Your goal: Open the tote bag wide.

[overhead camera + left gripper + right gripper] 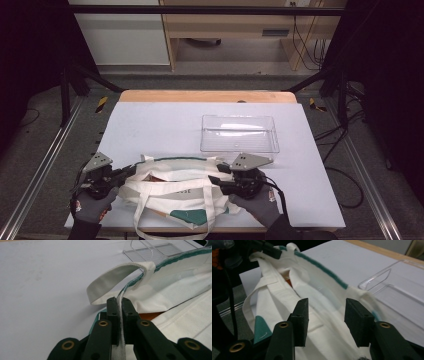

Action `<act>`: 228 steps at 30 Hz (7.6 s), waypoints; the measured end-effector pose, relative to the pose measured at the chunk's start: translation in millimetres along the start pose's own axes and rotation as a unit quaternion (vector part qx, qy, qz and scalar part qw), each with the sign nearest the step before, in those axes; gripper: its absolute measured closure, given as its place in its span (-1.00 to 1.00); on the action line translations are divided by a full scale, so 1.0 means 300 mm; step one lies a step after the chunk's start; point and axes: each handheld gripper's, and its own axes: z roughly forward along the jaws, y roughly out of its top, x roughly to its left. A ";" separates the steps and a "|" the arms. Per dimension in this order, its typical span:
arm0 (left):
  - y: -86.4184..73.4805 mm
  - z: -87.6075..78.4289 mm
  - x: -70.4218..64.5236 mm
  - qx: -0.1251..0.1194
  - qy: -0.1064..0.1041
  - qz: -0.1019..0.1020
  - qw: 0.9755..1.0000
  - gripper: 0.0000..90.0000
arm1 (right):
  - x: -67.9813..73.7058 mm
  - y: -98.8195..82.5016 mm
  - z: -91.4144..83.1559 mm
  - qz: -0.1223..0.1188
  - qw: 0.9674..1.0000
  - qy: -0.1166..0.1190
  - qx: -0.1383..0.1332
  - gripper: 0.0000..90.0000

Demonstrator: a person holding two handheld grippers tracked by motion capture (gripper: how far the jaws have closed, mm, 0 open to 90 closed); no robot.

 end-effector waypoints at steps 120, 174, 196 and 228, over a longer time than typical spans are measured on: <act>-0.086 0.019 -0.099 -0.008 0.053 0.028 0.998 1.00 | 0.002 -0.084 0.126 -0.018 0.999 -0.033 0.030 0.18; -0.028 0.119 -0.133 0.018 0.050 0.059 0.997 0.33 | 0.019 -0.140 0.068 0.046 0.998 0.014 0.036 0.50; -0.017 0.164 -0.104 0.048 0.052 0.066 0.995 0.79 | 0.087 -0.190 0.148 0.042 0.994 0.038 0.094 0.92; -0.027 0.302 -0.033 0.067 0.080 0.015 0.994 0.98 | 0.109 -0.245 0.184 0.029 0.991 0.042 0.127 1.00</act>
